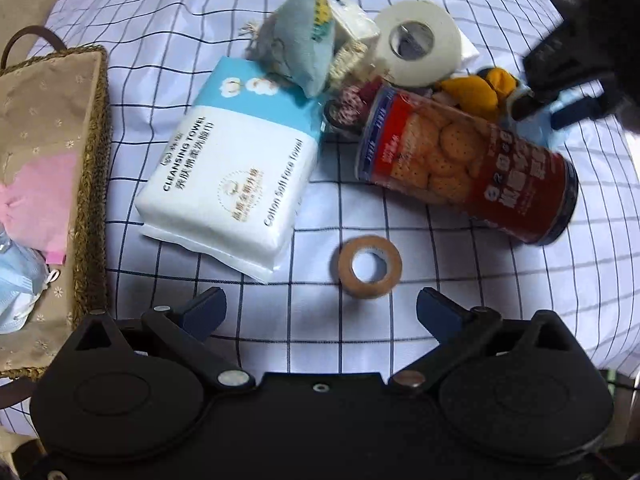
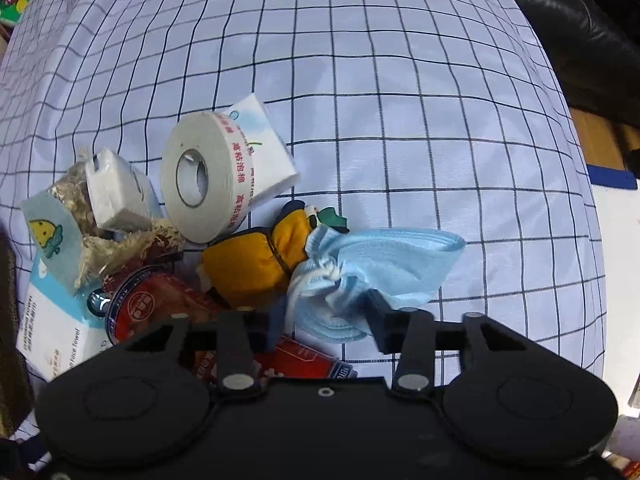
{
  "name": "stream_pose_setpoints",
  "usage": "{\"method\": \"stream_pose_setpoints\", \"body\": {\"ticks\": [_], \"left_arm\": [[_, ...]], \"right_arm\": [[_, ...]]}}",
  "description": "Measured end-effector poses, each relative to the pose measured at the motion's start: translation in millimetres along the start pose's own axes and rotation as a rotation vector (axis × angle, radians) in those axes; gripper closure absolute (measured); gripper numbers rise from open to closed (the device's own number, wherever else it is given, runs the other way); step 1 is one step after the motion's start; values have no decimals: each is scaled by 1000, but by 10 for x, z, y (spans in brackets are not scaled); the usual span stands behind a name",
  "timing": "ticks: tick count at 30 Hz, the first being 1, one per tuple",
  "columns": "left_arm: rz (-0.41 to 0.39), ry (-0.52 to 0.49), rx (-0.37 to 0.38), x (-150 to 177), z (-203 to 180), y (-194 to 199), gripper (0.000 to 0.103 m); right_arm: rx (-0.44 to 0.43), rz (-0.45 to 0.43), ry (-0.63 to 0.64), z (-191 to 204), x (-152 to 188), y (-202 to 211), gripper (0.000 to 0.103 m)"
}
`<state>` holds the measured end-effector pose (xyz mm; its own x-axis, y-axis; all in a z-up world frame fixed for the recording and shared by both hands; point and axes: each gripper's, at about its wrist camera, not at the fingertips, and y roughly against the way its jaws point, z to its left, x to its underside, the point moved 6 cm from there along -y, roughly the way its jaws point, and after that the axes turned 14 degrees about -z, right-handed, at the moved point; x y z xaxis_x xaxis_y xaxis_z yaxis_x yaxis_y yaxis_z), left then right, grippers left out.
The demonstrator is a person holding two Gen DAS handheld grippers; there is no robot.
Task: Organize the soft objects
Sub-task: 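Grasp the brown tape ring with the left tool while the right tool grasps another blue mask, then carry the brown ring and blue mask into the basket and open both tools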
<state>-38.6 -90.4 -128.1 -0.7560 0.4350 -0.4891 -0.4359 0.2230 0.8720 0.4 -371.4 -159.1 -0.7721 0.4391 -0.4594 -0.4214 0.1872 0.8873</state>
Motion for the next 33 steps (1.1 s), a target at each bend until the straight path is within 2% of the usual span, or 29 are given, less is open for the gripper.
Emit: {"method": "stream_pose_setpoints", "body": {"ticks": [9, 14, 15, 16, 17, 18, 20, 22, 24, 33], "left_arm": [[-12, -39, 2, -28, -199, -123, 4], [33, -66, -9, 30, -317, -309, 5], [44, -67, -8, 42, -328, -342, 10], [54, -68, -5, 52, -339, -374, 23], [64, -70, -4, 63, -349, -402, 29], [74, -68, 2, 72, -359, -431, 34], [82, -50, 16, 73, -359, -464, 38], [80, -26, 44, 52, -352, -454, 54], [51, 0, 46, 17, -343, -431, 61], [16, 14, 33, -103, -214, -314, 62]], "right_arm": [[-20, -31, -21, 5, -11, 183, 67], [-36, -54, -8, 26, -20, 292, 70], [-39, -61, -6, 26, -22, 319, 70], [-41, -67, -5, 26, -25, 346, 70], [-46, -70, -6, 26, -29, 371, 70], [-52, -73, -7, 23, -31, 390, 70], [-62, -79, -9, 12, -41, 426, 70], [-68, -86, -10, 8, -50, 459, 70], [-75, -91, -11, 2, -56, 488, 70], [-88, -104, -11, -3, -56, 536, 71]]}}
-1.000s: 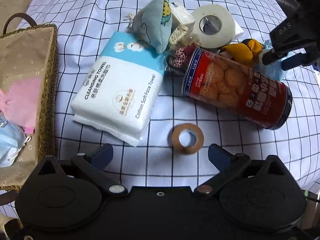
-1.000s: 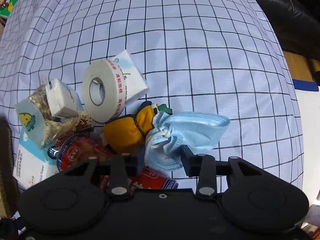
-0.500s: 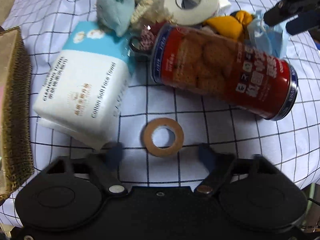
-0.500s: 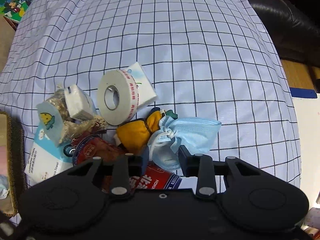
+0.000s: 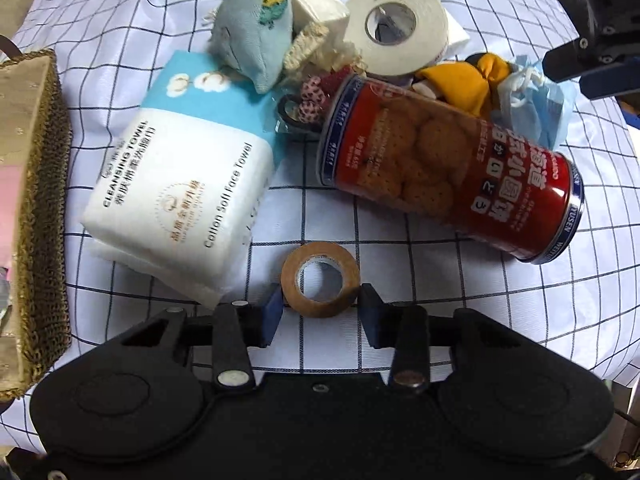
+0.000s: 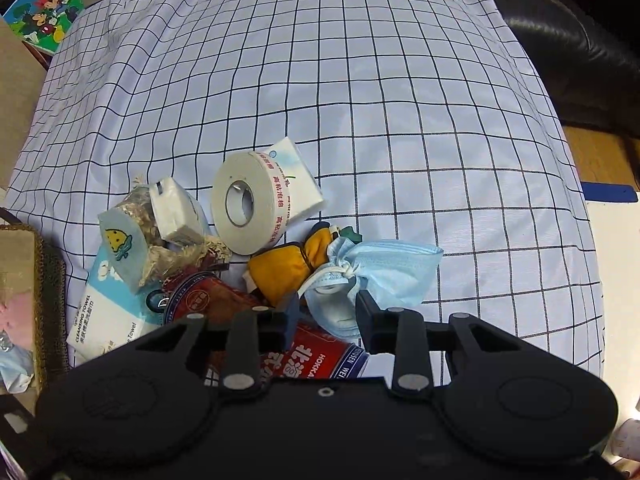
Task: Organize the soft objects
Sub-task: 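Carry the brown ring and blue mask into the basket and open both tools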
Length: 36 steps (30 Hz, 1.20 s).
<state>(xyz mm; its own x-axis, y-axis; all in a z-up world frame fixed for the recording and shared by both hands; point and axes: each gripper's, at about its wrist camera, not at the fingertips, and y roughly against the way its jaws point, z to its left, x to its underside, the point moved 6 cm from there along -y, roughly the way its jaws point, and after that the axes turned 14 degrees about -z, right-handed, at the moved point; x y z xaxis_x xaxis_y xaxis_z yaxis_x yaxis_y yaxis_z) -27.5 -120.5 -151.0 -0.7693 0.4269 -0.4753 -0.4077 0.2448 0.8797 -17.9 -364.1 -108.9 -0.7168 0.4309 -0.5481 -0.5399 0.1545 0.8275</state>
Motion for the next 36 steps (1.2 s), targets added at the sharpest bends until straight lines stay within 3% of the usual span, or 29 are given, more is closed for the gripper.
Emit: {"method": "stream_pose_setpoints", "body": {"ticks": [7, 16, 21, 23, 29, 34, 36], "left_arm": [[-76, 11, -13, -137, 154, 347, 62], [-185, 62, -99, -318, 425, 619, 62], [-182, 73, -92, -325, 463, 604, 62], [-180, 72, -89, -285, 457, 622, 62], [-173, 75, -89, -279, 474, 620, 62], [-172, 82, -88, -293, 484, 630, 62], [-174, 83, -90, -297, 483, 639, 62]], "right_arm": [[-14, -13, -1, 22, -17, 64, 71], [-35, -22, 24, 176, -46, 158, 71], [57, -69, -7, -29, -105, 6, 8], [105, -75, -52, -169, -124, -118, 4], [140, 67, -116, -421, 16, -621, 6], [120, 110, -70, -354, 96, -745, 32], [102, 112, -62, -310, 91, -721, 48]]}}
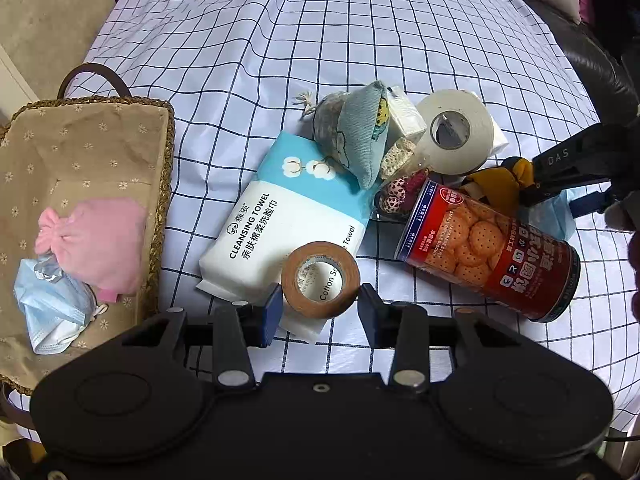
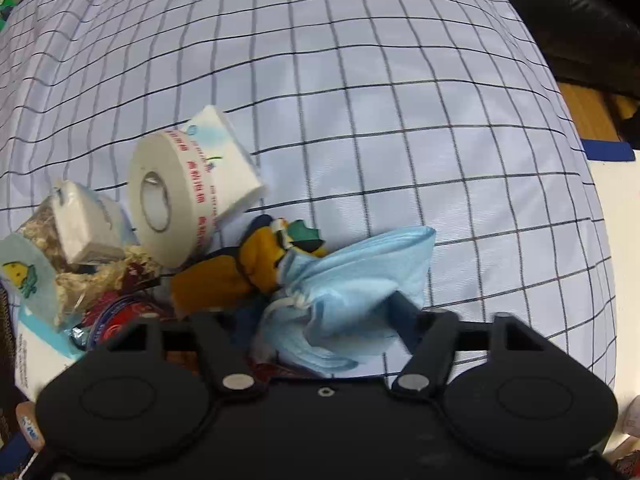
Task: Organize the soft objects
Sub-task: 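Carry the brown ring and blue mask into the basket and open both tools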
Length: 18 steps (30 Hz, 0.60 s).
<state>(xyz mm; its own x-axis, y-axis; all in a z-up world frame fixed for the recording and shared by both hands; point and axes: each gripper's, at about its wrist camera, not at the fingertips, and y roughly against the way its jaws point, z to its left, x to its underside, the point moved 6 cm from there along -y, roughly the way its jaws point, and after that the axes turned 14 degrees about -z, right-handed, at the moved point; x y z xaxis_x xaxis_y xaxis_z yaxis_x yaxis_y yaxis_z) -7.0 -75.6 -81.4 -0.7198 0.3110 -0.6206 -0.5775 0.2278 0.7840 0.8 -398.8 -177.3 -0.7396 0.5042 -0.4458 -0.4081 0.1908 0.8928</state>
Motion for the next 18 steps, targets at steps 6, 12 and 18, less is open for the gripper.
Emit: {"method": "stream_pose_setpoints", "body": {"ticks": [6, 12, 18], "left_arm": [[-16, 9, -12, -41, 38, 49, 62], [-32, 54, -20, -139, 179, 131, 62], [-62, 123, -56, -269, 480, 244, 62]], "right_arm": [[4, -45, 35, 105, -74, 234, 56], [-24, -108, 30, 215, -165, 569, 56], [-109, -157, 61, 563, -194, 891, 56]]}}
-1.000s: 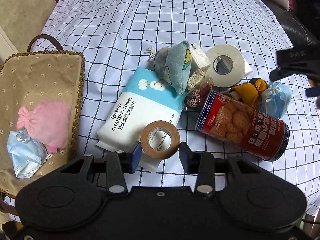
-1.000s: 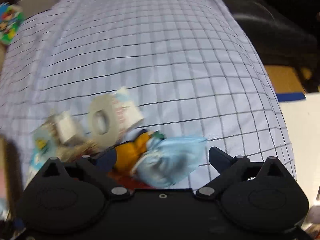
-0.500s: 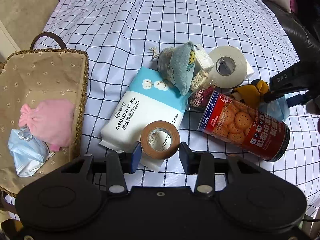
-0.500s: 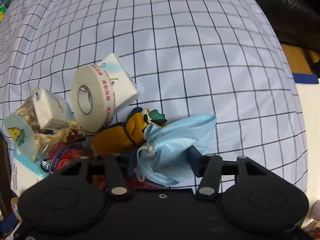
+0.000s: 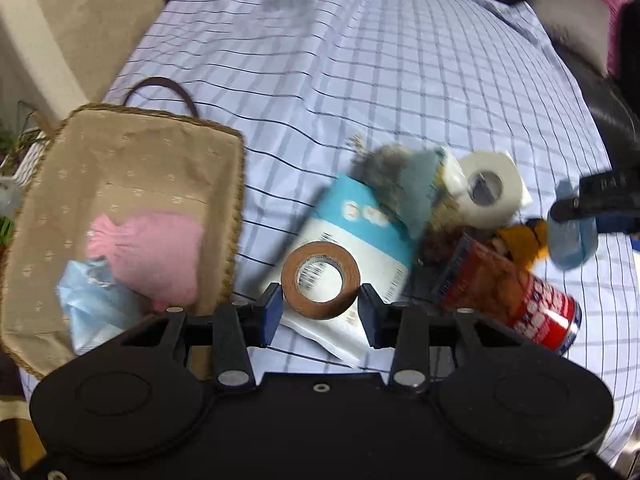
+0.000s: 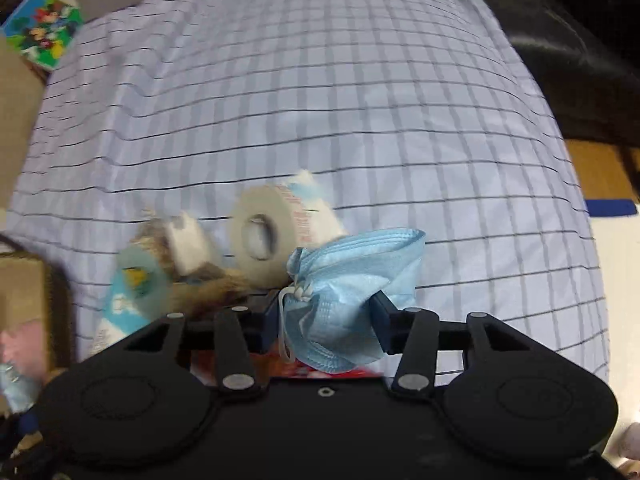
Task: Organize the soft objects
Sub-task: 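Carry the brown ring and blue mask into the basket and open both tools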
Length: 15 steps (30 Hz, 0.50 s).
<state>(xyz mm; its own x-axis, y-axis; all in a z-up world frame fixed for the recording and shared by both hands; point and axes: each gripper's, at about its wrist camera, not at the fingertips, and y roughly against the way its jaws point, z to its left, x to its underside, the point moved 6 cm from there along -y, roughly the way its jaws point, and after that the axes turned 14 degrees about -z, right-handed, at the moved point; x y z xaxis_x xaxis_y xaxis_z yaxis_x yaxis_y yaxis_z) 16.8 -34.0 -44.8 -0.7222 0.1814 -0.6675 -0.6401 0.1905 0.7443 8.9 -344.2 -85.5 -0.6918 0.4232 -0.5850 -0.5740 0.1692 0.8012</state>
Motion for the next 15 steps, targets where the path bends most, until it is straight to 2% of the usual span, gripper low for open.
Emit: {"method": "stream_pose_setpoints", "body": {"ticks": [7, 15], "left_arm": [[-43, 113, -94, -181, 555, 88, 62], [-55, 220, -218, -183, 1223, 145, 62]], "right_arm": [[-142, -27, 92, 752, 25, 306, 56], [-344, -44, 205, 1845, 135, 660, 56]]}}
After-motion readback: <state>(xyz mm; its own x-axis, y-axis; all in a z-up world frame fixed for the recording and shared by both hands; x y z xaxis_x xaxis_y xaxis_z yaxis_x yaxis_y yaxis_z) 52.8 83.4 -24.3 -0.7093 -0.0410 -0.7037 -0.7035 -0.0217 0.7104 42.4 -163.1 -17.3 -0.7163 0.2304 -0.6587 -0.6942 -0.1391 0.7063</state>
